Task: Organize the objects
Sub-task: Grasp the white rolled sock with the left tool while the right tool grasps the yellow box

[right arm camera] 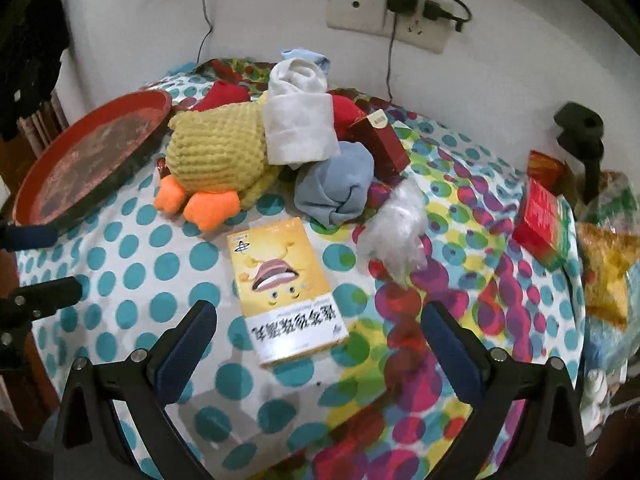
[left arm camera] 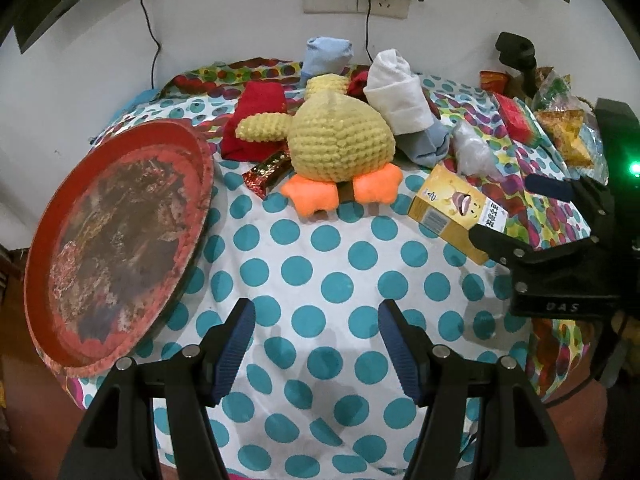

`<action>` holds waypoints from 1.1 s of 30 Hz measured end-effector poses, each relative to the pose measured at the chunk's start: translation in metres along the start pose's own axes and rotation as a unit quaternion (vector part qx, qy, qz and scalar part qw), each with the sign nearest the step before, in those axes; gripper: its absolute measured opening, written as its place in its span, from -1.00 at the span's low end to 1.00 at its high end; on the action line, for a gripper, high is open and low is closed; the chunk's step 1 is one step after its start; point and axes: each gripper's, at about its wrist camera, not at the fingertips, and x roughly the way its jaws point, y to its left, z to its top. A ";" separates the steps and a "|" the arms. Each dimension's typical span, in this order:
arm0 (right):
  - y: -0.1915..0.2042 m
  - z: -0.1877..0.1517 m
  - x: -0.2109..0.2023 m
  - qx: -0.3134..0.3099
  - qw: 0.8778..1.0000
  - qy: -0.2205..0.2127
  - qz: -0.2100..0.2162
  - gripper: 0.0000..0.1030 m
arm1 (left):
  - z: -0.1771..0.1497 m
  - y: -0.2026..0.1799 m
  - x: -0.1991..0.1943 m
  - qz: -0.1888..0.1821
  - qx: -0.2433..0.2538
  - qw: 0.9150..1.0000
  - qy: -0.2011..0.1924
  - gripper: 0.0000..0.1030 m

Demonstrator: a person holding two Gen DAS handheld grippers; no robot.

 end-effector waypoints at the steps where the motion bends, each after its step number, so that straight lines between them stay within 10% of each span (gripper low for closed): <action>1: 0.000 0.001 0.003 -0.005 1.000 0.000 0.005 0.96 | 0.002 0.000 0.001 0.000 0.002 1.000 -0.001 0.28; 20: 0.006 0.001 0.030 -0.020 0.999 -0.002 0.026 0.86 | 0.030 -0.019 0.018 -0.021 0.025 0.999 -0.015 0.28; 33: 0.001 0.004 0.040 -0.002 0.999 -0.014 0.038 0.00 | 0.063 -0.041 0.030 -0.022 0.049 0.998 -0.027 0.28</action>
